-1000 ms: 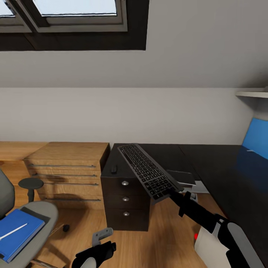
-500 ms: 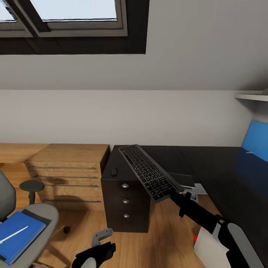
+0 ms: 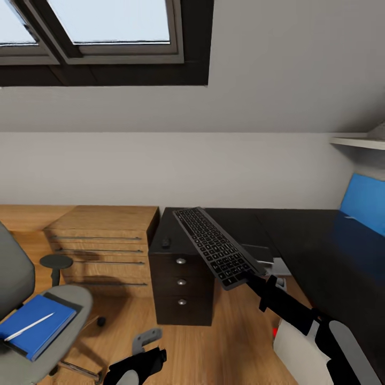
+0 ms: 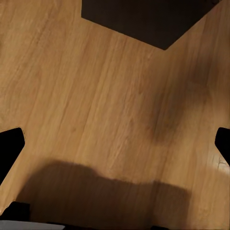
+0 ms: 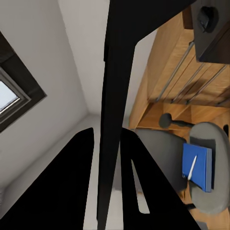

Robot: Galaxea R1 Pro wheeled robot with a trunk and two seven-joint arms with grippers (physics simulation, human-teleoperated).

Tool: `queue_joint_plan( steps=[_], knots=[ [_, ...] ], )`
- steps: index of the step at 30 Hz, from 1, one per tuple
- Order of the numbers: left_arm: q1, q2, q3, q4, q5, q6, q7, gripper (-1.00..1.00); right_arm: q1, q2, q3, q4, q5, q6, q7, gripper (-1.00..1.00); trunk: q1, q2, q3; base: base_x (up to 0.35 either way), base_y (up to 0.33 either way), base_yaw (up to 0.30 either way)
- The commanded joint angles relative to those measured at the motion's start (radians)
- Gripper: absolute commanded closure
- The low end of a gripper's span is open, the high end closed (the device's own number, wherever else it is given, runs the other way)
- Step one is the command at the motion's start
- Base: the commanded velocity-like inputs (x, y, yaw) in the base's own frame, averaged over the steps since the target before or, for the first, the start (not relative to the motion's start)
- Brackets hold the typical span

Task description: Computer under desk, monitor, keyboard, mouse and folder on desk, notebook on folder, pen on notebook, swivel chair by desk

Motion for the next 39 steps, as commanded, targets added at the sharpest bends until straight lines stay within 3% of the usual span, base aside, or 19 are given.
queue_joint_plan(
  steps=[1, 14, 25, 31, 39],
  knots=[
    [-0.001, 0.001, -0.002, -0.001, 0.005, 0.002, 0.007, -1.0, -0.001, 0.0, -0.001, 0.0, -0.004, 0.005, 0.002, 1.0, -0.005, 0.006, 0.002, -0.328, 0.0, 0.0],
    [-0.001, 0.0, -0.002, 0.0, 0.006, 0.002, 0.007, -1.0, -0.001, 0.001, -0.003, 0.0, -0.004, 0.005, 0.002, 1.0, -0.054, 0.097, 0.043, -0.22, 0.0, 0.0],
    [-0.001, -0.001, -0.006, 0.0, 0.005, 0.002, 0.005, -1.0, -0.001, -0.002, -0.006, 0.019, -0.003, 0.006, 0.001, 1.0, -0.054, 0.097, 0.043, -0.007, 0.0, 0.0],
    [-0.001, -0.001, -0.007, 0.0, 0.006, 0.002, 0.005, -1.0, -0.001, 0.0, -0.059, 0.044, -0.006, 0.009, 0.001, 1.0, -0.054, 0.097, 0.043, 0.0, 0.0, 0.0],
    [-0.001, -0.001, -0.007, 0.023, 0.009, 0.002, 0.005, -1.0, -0.001, 0.0, -0.067, 0.045, -0.007, 0.012, 0.002, 1.0, -0.054, 0.097, 0.043, 0.0, 0.0, 0.0]
  ],
)
